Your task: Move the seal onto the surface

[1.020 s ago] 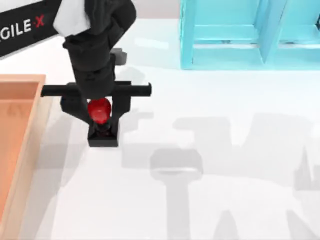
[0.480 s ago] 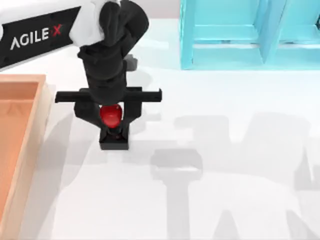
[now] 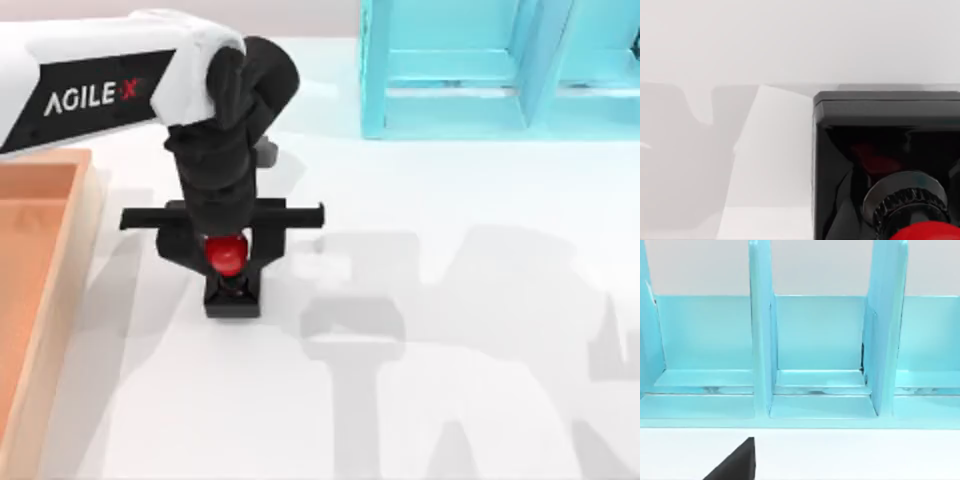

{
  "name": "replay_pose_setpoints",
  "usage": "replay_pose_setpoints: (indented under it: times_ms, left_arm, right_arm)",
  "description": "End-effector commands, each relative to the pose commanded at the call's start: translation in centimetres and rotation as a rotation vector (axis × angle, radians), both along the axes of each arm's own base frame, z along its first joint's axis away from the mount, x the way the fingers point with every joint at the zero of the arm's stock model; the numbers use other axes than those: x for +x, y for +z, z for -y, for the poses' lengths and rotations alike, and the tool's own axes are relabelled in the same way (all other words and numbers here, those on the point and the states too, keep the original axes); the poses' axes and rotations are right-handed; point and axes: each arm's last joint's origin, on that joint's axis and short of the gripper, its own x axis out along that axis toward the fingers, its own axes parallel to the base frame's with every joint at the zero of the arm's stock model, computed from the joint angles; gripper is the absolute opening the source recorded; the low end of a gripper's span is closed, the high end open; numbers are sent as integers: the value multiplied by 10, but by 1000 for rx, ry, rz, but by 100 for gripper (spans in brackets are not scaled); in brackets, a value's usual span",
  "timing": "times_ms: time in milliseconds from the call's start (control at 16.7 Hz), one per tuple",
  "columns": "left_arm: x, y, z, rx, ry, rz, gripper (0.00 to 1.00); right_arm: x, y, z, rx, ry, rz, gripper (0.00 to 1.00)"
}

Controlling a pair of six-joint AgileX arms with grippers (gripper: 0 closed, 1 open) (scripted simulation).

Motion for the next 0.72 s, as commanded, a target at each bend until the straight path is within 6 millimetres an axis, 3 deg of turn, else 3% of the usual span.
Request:
replay_pose_setpoints:
  times_ms: [720]
  left_arm:
    - [0,0,0,0,0,0,90]
  right_arm:
    - [0,0,0,0,0,0,100]
